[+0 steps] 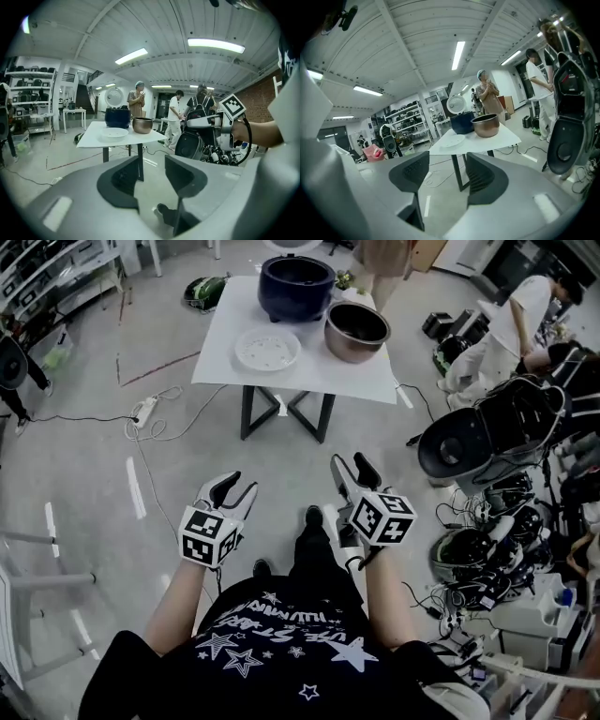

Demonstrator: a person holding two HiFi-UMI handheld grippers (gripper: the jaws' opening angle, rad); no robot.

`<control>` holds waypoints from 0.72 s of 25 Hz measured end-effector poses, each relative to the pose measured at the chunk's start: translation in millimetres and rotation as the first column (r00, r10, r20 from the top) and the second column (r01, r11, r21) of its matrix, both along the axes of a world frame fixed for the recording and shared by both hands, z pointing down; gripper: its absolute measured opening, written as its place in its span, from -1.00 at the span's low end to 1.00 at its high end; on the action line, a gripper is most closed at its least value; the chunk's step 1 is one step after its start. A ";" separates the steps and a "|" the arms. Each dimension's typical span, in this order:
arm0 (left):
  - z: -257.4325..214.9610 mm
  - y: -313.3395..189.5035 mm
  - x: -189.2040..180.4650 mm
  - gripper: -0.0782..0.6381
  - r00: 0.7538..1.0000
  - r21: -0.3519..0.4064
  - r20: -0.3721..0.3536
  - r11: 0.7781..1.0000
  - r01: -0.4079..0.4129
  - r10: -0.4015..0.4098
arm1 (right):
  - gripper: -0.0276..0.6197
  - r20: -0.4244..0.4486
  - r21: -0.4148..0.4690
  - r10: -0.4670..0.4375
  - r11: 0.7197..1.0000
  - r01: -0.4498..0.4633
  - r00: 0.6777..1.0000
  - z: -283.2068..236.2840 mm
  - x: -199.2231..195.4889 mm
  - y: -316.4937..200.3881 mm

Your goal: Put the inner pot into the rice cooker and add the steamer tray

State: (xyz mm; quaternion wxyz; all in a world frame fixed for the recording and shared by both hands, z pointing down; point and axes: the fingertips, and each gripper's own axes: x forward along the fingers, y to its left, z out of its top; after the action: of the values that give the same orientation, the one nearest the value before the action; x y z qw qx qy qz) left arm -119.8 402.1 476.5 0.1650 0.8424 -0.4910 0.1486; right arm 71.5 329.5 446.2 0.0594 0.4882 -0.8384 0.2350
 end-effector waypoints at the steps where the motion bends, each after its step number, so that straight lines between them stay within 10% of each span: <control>1: 5.5 -3.4 3.8 -0.21 1.000 -0.014 -0.004 1.000 -0.003 0.003 | -0.01 0.002 -0.014 -0.013 1.000 0.013 1.000 6.2 -0.4 -5.6; 7: 23.4 -55.1 6.2 0.27 0.995 -0.052 -0.036 0.995 0.088 -0.090 | 0.43 0.022 -0.070 -0.066 0.995 0.067 0.998 34.8 1.8 -69.2; 18: 7.1 -201.5 63.6 0.35 0.988 -0.031 -0.013 0.988 0.151 -0.151 | 0.45 0.055 -0.073 -0.133 0.988 0.137 0.990 29.9 54.3 -231.0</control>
State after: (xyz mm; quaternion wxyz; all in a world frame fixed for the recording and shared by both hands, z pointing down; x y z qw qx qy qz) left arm -56.2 200.6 483.6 0.1923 0.8014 -0.5497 0.1366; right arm 125.8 98.4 476.0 0.0729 0.4218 -0.8611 0.2745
